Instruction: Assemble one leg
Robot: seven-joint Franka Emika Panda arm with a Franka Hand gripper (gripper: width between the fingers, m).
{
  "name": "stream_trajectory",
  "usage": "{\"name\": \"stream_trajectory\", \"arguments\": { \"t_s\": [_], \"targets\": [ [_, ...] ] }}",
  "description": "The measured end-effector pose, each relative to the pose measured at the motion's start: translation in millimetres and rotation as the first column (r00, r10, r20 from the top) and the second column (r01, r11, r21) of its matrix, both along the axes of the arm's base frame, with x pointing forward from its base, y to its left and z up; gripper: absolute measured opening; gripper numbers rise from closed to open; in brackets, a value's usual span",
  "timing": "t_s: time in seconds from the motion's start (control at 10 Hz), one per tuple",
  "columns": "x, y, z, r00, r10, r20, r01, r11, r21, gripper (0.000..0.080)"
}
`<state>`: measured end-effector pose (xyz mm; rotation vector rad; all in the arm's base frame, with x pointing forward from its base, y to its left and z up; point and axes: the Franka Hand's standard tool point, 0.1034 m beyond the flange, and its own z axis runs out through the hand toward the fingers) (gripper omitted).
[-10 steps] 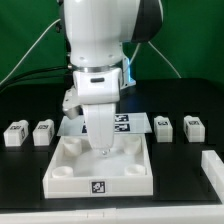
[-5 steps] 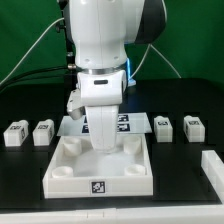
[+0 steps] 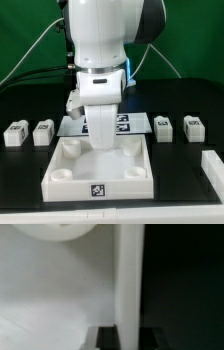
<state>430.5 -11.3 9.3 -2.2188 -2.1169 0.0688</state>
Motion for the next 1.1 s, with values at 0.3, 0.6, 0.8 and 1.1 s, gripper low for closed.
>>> {"name": "stream_trajectory", "arguments": {
  "t_s": [0.3, 0.6, 0.8, 1.1],
  "targets": [
    [1.3, -0.1, 0.4, 1.0, 0.0, 0.006, 0.0, 1.0, 0.0, 0.0067],
    [10.1, 13.2, 3.5, 1.0, 0.022, 0.023, -0.022, 1.0, 0.007, 0.0067],
    [23.9, 37.5, 0.7, 0.998, 0.054, 0.036, -0.055, 0.998, 0.027, 0.0067],
    [46.9, 66.8, -1.0, 0.997, 0.05, 0.061, -0.053, 0.997, 0.054, 0.0067]
  ]
}}
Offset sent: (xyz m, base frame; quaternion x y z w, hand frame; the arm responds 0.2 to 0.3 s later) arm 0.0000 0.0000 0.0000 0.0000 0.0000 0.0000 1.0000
